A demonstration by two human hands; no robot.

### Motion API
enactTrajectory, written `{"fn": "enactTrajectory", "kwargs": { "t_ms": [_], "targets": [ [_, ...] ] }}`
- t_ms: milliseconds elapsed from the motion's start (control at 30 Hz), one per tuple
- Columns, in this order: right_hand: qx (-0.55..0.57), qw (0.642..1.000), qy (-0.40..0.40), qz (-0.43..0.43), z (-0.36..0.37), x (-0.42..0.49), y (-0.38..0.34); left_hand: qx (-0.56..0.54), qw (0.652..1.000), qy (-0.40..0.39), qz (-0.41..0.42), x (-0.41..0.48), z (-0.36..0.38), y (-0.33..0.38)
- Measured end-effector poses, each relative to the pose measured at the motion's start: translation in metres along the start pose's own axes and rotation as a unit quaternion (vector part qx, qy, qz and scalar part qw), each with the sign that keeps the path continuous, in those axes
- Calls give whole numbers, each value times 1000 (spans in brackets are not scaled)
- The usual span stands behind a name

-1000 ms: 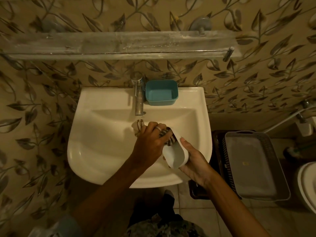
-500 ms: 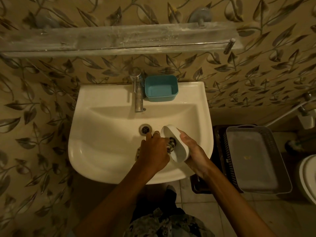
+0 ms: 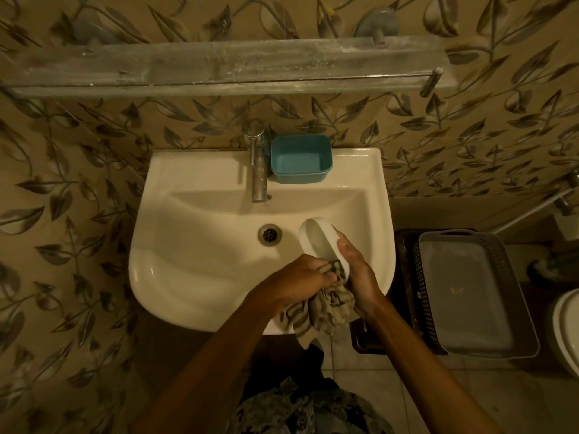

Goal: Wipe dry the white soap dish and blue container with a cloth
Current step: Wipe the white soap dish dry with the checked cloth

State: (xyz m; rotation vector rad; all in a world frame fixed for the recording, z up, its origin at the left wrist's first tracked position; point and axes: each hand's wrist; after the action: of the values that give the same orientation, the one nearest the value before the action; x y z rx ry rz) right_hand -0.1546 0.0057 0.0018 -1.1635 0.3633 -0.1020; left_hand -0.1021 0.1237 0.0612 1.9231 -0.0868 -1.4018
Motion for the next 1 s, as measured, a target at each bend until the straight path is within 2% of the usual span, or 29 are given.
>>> {"fn": "enactTrajectory", "kwargs": {
  "t_ms": [133,267,400,467,567,633,700,767,833,933,1000],
  "targets": [
    [22,1000,3,-21,0,-2,0,-176,983,-42,-37,1,-9,5],
    [20,999,7,-24,0,0,-5,-367,926,-46,-82,3,-15,13],
    [-3,999,-17,-40,1,-6,-5,-478,874,-41,-73,8,-36,27],
    [18,999,-20,-34,1,-9,-1,-490,867,-66,-65,9,-42,30],
    [56,998,-11,-26,0,-12,3,-439,895,-12,-75,20,-32,22],
    [62,998,2,-18,-2,-12,4,-379,923,23,-53,21,-21,16],
    [76,997,16,-6,-2,-11,0,-255,965,58,17,21,-11,9],
    [93,995,25,14,-3,-8,-7,-97,988,72,97,13,-1,4],
    [70,997,31,17,-4,-2,-16,16,983,99,152,7,9,-2],
    [66,997,20,41,-4,2,-21,138,956,159,204,5,12,-6],
    [85,993,17,83,-2,2,-19,263,917,195,228,8,7,-12]
  ]
}}
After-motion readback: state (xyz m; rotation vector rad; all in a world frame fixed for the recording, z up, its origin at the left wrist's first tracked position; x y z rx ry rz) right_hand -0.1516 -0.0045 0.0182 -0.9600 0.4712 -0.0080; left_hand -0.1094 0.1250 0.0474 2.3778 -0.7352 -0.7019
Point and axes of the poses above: each hand's wrist, its own x-axis towards the middle knuckle, its own z-axis out of the palm, y = z × x, and after that the axes turned 10 degrees about -z, right-handed
